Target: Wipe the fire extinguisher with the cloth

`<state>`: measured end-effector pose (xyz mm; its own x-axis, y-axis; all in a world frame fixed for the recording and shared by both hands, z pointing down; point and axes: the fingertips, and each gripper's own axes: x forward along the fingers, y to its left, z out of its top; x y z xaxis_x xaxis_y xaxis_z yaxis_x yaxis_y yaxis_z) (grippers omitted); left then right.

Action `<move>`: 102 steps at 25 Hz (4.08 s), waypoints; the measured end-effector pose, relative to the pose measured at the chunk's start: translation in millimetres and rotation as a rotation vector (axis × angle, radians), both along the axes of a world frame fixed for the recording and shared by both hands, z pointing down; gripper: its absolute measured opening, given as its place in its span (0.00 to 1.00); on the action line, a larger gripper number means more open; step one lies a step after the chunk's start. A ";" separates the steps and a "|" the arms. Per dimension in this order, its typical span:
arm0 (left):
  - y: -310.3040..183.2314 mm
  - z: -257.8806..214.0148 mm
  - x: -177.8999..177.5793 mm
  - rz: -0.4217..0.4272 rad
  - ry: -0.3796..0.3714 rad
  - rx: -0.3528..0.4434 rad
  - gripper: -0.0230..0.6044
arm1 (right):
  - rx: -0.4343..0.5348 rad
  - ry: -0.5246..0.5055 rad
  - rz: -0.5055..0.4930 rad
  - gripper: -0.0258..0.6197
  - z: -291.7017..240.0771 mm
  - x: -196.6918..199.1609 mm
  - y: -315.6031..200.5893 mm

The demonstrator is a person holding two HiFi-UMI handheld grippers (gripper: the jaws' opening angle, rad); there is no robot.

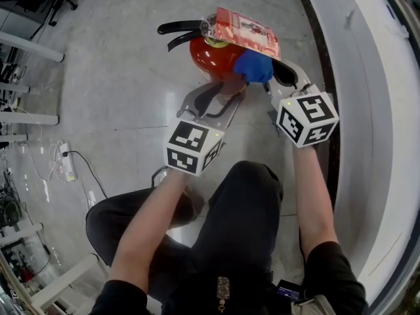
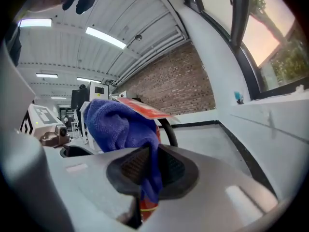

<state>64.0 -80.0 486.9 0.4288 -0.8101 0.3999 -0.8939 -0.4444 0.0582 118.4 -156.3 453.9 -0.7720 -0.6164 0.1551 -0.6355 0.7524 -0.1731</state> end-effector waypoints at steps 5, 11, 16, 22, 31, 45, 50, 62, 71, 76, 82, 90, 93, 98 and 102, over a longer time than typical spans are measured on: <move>6.2 28.9 -15.5 -0.022 -0.042 -0.072 0.31 | -0.084 0.042 0.026 0.09 50.6 -0.3 -15.5; 25.7 71.7 -38.1 -0.040 -0.066 -0.163 0.28 | -0.241 0.135 0.054 0.09 155.5 -2.2 -14.5; 40.4 92.4 -50.4 -0.035 -0.095 -0.221 0.28 | -0.335 0.213 0.062 0.09 221.4 -5.0 -14.5; 55.0 119.2 -58.8 -0.004 -0.131 -0.299 0.24 | -0.504 0.343 0.070 0.09 306.5 -5.3 -7.6; 57.5 112.3 -52.3 0.063 -0.176 -0.318 0.05 | -0.549 0.275 -0.025 0.09 291.3 -25.8 46.9; 48.3 82.2 -60.9 0.063 -0.233 -0.302 0.05 | -0.133 0.190 -0.154 0.09 78.3 -25.9 46.8; 34.4 79.6 -67.5 0.008 -0.222 -0.318 0.05 | -0.024 0.163 -0.193 0.09 19.9 -31.7 54.5; 47.1 104.2 -86.4 -0.058 -0.183 -0.369 0.05 | -0.227 0.326 -0.283 0.09 160.2 -69.6 73.2; 77.0 116.9 -125.9 -0.108 -0.194 -0.398 0.05 | -0.455 0.424 -0.126 0.09 298.5 -91.0 76.3; 93.5 114.5 -144.9 -0.119 -0.211 -0.401 0.05 | -0.572 0.319 0.035 0.09 315.9 -115.3 75.3; 89.8 114.6 -151.0 -0.048 -0.259 -0.393 0.05 | -0.572 0.197 0.147 0.09 281.4 -124.6 68.8; 63.5 91.9 -157.1 0.092 -0.294 -0.354 0.05 | -0.435 0.073 0.131 0.09 173.6 -116.6 72.9; 52.4 64.2 -163.7 0.123 -0.314 -0.313 0.05 | -0.379 0.063 0.129 0.09 127.4 -105.4 74.3; 32.5 21.7 -174.5 0.150 -0.332 -0.227 0.05 | -0.293 0.067 0.095 0.09 59.3 -106.6 76.8; 23.7 -7.4 -176.8 0.203 -0.351 -0.215 0.05 | -0.247 0.090 0.138 0.09 13.1 -99.4 75.1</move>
